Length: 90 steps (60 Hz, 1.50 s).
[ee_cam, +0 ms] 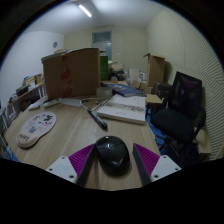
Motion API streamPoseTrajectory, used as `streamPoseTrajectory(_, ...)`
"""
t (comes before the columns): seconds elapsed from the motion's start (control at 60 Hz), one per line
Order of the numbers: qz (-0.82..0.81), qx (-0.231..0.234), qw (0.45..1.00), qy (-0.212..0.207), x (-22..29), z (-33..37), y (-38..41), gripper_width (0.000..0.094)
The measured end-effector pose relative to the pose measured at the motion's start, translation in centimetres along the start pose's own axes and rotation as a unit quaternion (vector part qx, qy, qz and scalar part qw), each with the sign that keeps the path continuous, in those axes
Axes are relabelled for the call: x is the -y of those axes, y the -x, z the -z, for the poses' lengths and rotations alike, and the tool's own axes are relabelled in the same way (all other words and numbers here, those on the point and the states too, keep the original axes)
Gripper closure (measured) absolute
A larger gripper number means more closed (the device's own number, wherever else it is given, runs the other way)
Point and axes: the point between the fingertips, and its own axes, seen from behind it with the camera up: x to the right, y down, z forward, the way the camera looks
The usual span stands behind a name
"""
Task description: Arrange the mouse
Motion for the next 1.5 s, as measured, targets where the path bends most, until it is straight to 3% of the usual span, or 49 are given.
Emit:
streamPoseTrajectory(0.05, -0.008, -0.012, 1.000, -0.004, 0.3, -0.4, -0.2, 0.0180)
streamPoseTrajectory(0.083, -0.010, -0.024, 1.000, -0.005, 0.4, -0.6, -0.6, 0.0372)
streamPoseTrajectory(0.383, -0.066, -0.105, 0.991, 0.056, 0.4, -0.2, -0.9, 0.0552)
streamPoseTrajectory(0.5, -0.061, -0.129, 0.990, 0.007, 6.1, 3.4, 3.0, 0.0553)
streamPoseTrajectory(0.7, -0.067, -0.084, 0.993, -0.044, 14.4, 2.8, 19.3, 0.0553)
streamPoseTrajectory(0.883, -0.032, -0.043, 0.999, 0.006, 9.7, -2.8, 31.4, 0.0553)
streamPoseTrajectory(1.1, -0.025, -0.052, 0.996, 0.065, 3.7, -6.4, 33.9, 0.0549)
streamPoseTrajectory(1.15, -0.016, -0.052, 0.997, 0.058, 3.4, -6.9, 34.1, 0.0545)
streamPoseTrajectory(1.2, -0.009, -0.051, 0.997, 0.058, 3.3, -6.8, 34.1, 0.0484)
streamPoseTrajectory(1.3, -0.009, -0.032, 0.996, 0.088, 3.0, -6.4, 34.4, 0.0373)
streamPoseTrajectory(1.317, -0.012, -0.028, 0.995, 0.097, 2.8, -6.1, 34.4, 0.0339)
streamPoseTrajectory(1.333, -0.016, -0.022, 0.994, 0.105, 2.6, -5.8, 34.5, 0.0245)
streamPoseTrajectory(1.433, -0.019, -0.003, 0.997, 0.078, 4.9, -3.1, 34.4, 0.0075)
streamPoseTrajectory(1.5, -0.011, 0.002, 0.997, 0.072, 6.5, -0.1, 33.3, 0.0096)
